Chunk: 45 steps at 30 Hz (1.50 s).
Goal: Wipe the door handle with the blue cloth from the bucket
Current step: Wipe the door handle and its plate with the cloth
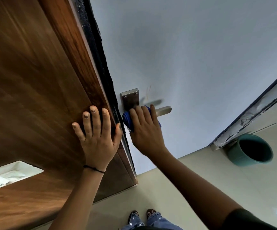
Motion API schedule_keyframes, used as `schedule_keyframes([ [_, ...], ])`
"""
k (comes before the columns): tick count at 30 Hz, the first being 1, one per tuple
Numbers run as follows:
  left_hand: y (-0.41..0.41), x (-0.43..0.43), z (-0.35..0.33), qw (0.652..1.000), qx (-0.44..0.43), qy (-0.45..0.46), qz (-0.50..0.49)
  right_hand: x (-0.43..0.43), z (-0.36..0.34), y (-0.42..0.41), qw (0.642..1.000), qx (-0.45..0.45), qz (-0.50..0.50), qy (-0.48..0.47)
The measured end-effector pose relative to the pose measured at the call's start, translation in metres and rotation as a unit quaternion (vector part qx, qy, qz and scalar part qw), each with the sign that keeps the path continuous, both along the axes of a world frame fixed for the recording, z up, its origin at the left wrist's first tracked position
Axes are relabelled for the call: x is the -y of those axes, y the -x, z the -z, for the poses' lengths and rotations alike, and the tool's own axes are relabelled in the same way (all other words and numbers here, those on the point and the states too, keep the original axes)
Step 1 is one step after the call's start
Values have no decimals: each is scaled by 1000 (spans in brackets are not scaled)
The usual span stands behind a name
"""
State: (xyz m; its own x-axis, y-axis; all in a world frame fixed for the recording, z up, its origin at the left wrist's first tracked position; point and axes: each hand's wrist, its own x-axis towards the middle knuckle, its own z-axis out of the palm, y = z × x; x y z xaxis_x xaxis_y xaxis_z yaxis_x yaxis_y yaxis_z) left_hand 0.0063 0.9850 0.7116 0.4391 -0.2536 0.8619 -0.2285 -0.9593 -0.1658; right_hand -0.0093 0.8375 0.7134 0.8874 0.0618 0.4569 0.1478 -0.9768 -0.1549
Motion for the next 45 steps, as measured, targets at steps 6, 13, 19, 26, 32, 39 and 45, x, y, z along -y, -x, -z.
schedule_keyframes([
  [6,1,-1,-1,1000,-2,0,1,46,3,-9,999,15,40,-13],
  [13,5,-6,-1,1000,-16,-17,10,68,8,-11,988,-1,94,-120],
  [19,11,-11,4,998,-43,-38,8,49,-4,-17,860,-47,135,-490],
  [26,12,-11,3,998,-48,-32,19,36,-28,-13,540,-74,189,-817],
  [32,14,-12,1,997,-65,-19,44,23,-32,-6,464,-49,185,-865],
  [39,14,-15,0,996,-67,-18,54,-31,-26,-2,448,-130,129,-875],
  [45,17,-24,3,994,-80,-45,60,-48,3,-5,674,-190,175,-692],
])
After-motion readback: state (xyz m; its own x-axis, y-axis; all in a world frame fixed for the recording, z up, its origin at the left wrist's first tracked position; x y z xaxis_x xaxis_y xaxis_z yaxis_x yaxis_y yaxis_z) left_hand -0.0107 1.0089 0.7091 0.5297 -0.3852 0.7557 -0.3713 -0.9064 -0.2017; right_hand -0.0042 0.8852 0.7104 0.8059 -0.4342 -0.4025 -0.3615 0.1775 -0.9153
